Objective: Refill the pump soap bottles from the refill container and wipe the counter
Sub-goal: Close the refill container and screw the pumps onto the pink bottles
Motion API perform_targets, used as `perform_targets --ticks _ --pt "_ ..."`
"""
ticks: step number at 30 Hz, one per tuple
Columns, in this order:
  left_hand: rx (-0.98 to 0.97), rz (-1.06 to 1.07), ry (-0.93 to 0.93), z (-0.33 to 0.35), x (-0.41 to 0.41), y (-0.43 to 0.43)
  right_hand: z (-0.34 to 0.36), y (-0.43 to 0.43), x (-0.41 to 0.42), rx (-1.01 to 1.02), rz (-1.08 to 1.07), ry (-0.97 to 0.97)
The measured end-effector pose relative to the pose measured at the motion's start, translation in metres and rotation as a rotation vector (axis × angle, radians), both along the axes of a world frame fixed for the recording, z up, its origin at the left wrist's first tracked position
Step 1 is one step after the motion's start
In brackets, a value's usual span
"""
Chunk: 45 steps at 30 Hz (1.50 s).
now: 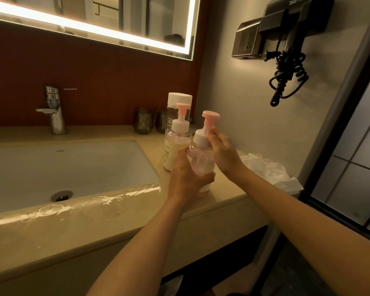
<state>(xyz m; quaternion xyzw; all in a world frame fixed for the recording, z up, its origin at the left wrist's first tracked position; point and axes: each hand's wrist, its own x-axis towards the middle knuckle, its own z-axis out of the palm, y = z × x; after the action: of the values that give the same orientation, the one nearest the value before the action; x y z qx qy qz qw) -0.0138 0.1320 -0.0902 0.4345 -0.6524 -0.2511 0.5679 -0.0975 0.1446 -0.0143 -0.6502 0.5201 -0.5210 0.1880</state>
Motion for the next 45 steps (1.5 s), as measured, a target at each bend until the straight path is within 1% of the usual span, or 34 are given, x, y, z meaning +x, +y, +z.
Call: perform_targets --ticks 3,5,8,10,13,17,18,22,26,28,31,33,36,39,42,45 --pt "0.01 -0.004 -0.005 0.001 0.0 0.002 -0.002 -0.001 -0.002 -0.12 -0.131 0.164" --pt "0.017 -0.012 0.0 0.002 0.0 0.002 0.003 -0.006 -0.005 -0.123 -0.171 0.212" --pt "0.028 -0.004 -0.011 0.001 0.0 0.002 0.012 -0.012 -0.001 0.014 -0.033 0.166" --pt "0.034 0.0 -0.004 0.001 0.0 0.002 0.011 -0.011 0.003 0.064 0.03 0.14" --pt "0.025 0.0 0.001 0.001 0.0 0.001 0.008 -0.007 0.003 0.043 0.002 0.173" --pt "0.028 -0.004 -0.014 0.0 0.001 0.0 0.009 -0.004 -0.006 0.055 0.021 0.126" --pt "0.029 -0.007 -0.014 0.0 0.001 0.0 0.01 -0.004 -0.008 0.044 0.016 0.138" --pt "0.016 0.001 -0.024 0.0 0.0 0.001 0.014 -0.007 -0.007 -0.069 0.078 0.182" --pt "0.016 0.006 -0.026 0.0 0.0 0.0 0.01 -0.007 -0.002 0.1 0.116 0.078" --pt "0.011 0.004 -0.025 -0.001 0.0 0.0 0.006 -0.005 -0.003 0.061 0.061 0.125" --pt "0.007 -0.002 -0.029 0.0 0.0 0.002 0.003 -0.009 -0.005 -0.113 -0.143 0.274" --pt "-0.001 0.0 -0.042 0.0 0.0 0.003 0.005 -0.015 -0.005 -0.126 -0.202 0.29" --pt "-0.004 0.014 -0.056 0.0 0.001 0.004 0.007 -0.022 0.0 -0.011 -0.092 0.222" --pt "0.015 0.014 -0.057 0.001 0.001 0.004 0.003 -0.02 0.001 -0.029 -0.034 0.208" --pt "0.0 0.016 -0.055 0.001 0.001 0.004 0.001 -0.012 -0.005 -0.063 -0.023 0.267" --pt "-0.007 0.025 -0.06 0.0 0.001 0.004 0.003 -0.011 -0.013 -0.15 -0.12 0.382"
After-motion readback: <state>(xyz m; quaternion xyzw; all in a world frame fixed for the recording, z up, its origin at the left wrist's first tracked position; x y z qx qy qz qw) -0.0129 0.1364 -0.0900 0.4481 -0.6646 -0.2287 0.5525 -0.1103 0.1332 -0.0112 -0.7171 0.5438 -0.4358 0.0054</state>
